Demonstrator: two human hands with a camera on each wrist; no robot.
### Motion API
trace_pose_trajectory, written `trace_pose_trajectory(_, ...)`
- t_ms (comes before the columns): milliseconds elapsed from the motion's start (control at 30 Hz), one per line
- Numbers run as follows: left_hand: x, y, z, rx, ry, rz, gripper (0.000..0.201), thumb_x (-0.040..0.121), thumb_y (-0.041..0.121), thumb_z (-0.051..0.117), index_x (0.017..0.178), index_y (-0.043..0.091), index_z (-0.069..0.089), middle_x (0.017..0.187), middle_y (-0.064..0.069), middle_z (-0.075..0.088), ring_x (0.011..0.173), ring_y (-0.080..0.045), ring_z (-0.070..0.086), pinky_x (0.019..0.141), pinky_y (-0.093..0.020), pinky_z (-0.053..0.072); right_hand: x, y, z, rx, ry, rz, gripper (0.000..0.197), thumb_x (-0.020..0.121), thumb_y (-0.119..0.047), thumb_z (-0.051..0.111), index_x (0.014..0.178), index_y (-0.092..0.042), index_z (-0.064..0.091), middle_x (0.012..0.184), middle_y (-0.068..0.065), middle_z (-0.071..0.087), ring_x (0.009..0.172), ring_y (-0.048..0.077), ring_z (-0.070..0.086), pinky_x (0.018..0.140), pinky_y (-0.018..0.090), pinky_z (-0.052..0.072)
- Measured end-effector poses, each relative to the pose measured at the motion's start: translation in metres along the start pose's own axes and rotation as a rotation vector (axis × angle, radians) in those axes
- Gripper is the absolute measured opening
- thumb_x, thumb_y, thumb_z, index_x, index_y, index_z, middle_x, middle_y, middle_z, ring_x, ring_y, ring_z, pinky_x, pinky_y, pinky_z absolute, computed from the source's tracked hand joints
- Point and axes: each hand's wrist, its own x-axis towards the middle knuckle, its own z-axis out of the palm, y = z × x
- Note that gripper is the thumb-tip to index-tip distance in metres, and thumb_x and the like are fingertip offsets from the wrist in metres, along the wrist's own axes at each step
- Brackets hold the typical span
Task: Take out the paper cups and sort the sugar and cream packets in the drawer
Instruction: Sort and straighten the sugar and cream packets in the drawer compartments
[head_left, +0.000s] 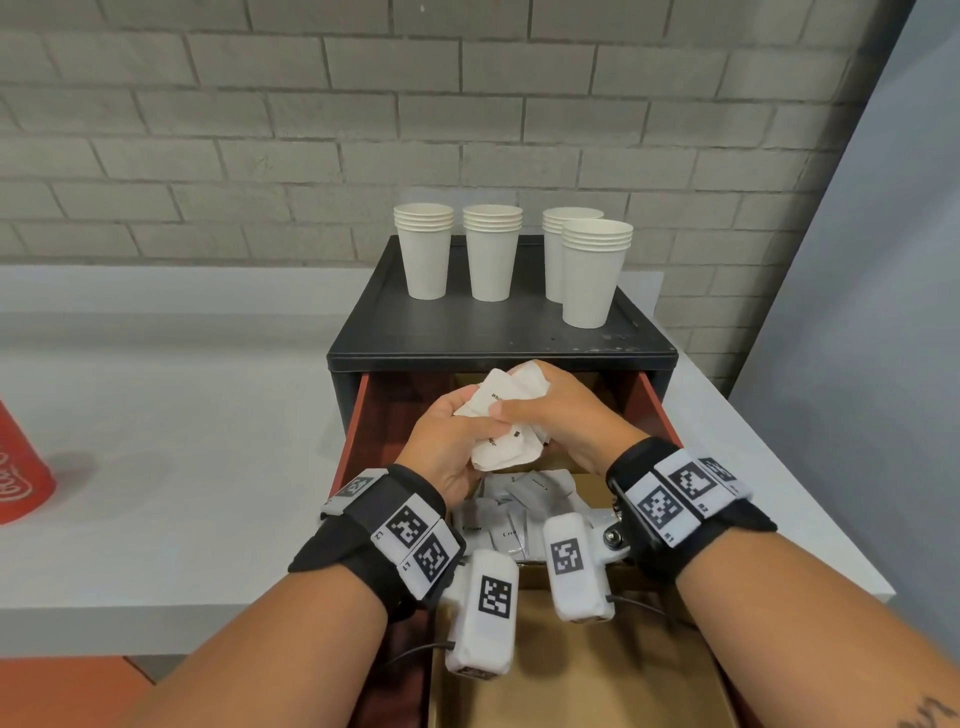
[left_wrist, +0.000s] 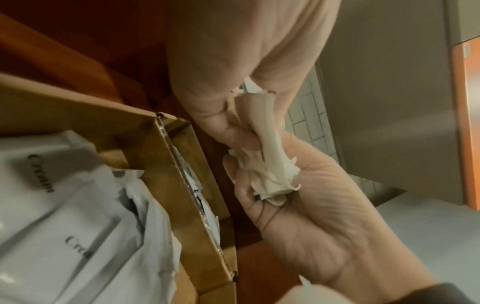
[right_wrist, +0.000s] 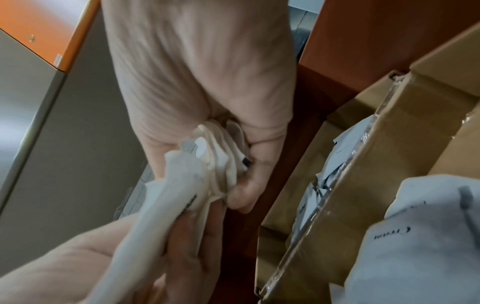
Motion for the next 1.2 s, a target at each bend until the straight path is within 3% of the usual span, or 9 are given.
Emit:
trace_pose_trajectory(133,-0.004,0.002,0.007,0.024,0.048,-0.01,0.047,0.086,-0.018,0.04,0.124,0.009,0.05,0.109,-0.012,0.061,0.09,-0.025,0.062,0.072,-0.039,0.055,0.002,0.001,-0.001,-0.026,0.042,-0.01,0.038,0.078,-0.008,0.072,0.109,-0.017,0.052,0.11,0.006,0.061,0.104,0.023,0.06,0.088,0.039,0.053)
trace_pose_trajectory(233,-0.006,0.005,0.007,0.014,0.068,-0.031,0.055,0.087,-0.019,0.031,0.13,0.012,0.047,0.12,-0.012,0.056,0.1,-0.029,0.057,0.077,-0.04,0.052,0.003,0.0,-0.006,-0.055,0.085,-0.003,0.038,0.082,-0.008,0.068,0.115,-0.015,0.05,0.114,0.007,0.058,0.106,0.024,0.057,0.086,0.037,0.053)
trace_pose_trajectory(400,-0.009,0.012,0.003,0.043,0.144,-0.029,0.057,0.093,-0.012,0.037,0.141,0.02,0.039,0.139,-0.009,0.045,0.097,-0.023,0.053,0.082,-0.041,0.052,0.004,0.002,-0.018,0.118,0.215,0.026,0.048,0.083,-0.001,0.066,0.124,-0.015,0.046,0.119,0.008,0.051,0.096,0.022,0.056,0.063,0.027,0.055)
trace_pose_trajectory(500,-0.01,0.011,0.005,0.064,0.15,-0.015,0.058,0.095,-0.008,0.039,0.143,0.022,0.035,0.143,-0.007,0.043,0.097,-0.021,0.055,0.082,-0.038,0.053,0.005,0.003,-0.02,0.156,0.247,0.04,0.05,0.083,-0.003,0.067,0.125,-0.016,0.045,0.122,0.008,0.05,0.105,0.025,0.054,0.062,0.025,0.055)
trace_pose_trajectory(767,0.001,0.009,-0.006,-0.029,0.25,0.04,0.045,0.096,-0.003,0.041,0.138,0.013,0.043,0.135,-0.007,0.049,0.103,-0.022,0.056,0.095,-0.042,0.049,0.0,-0.003,-0.011,0.169,0.203,-0.047,0.042,0.084,-0.005,0.065,0.111,-0.026,0.041,0.113,0.002,0.047,0.098,0.019,0.052,0.051,0.016,0.052)
trace_pose_trajectory(867,0.003,0.009,-0.006,-0.158,0.276,0.119,0.039,0.094,-0.004,0.039,0.132,-0.007,0.043,0.137,-0.026,0.046,0.081,-0.02,0.056,0.082,-0.037,0.048,-0.001,-0.004,-0.005,0.084,0.189,-0.071,0.039,0.084,-0.005,0.065,0.11,-0.025,0.043,0.111,0.002,0.048,0.1,0.02,0.053,0.054,0.018,0.053)
trace_pose_trajectory(1000,0.006,0.005,-0.009,-0.21,0.309,0.132,0.04,0.094,-0.003,0.039,0.134,-0.009,0.04,0.137,-0.03,0.044,0.075,-0.019,0.055,0.073,-0.033,0.048,0.0,0.0,0.002,-0.078,0.208,-0.074,0.036,0.085,-0.006,0.063,0.109,-0.025,0.043,0.11,0.002,0.049,0.104,0.022,0.053,0.068,0.027,0.056)
trace_pose_trajectory(1133,0.013,0.013,-0.011,-0.13,0.339,0.01,0.039,0.091,-0.004,0.048,0.128,0.01,0.049,0.122,-0.016,0.055,0.104,-0.031,0.06,0.098,-0.044,0.047,-0.001,0.0,0.005,-0.106,0.16,-0.053,0.038,0.086,-0.009,0.063,0.115,-0.023,0.044,0.112,0.002,0.048,0.107,0.023,0.052,0.067,0.025,0.055)
trace_pose_trajectory(1200,0.011,0.015,-0.009,-0.103,0.317,-0.03,0.045,0.09,-0.007,0.046,0.133,0.005,0.046,0.128,-0.018,0.053,0.12,-0.036,0.052,0.097,-0.044,0.046,-0.003,-0.001,0.009,-0.108,0.107,-0.046,0.038,0.086,-0.01,0.062,0.118,-0.023,0.044,0.115,0.003,0.049,0.106,0.023,0.052,0.061,0.021,0.054)
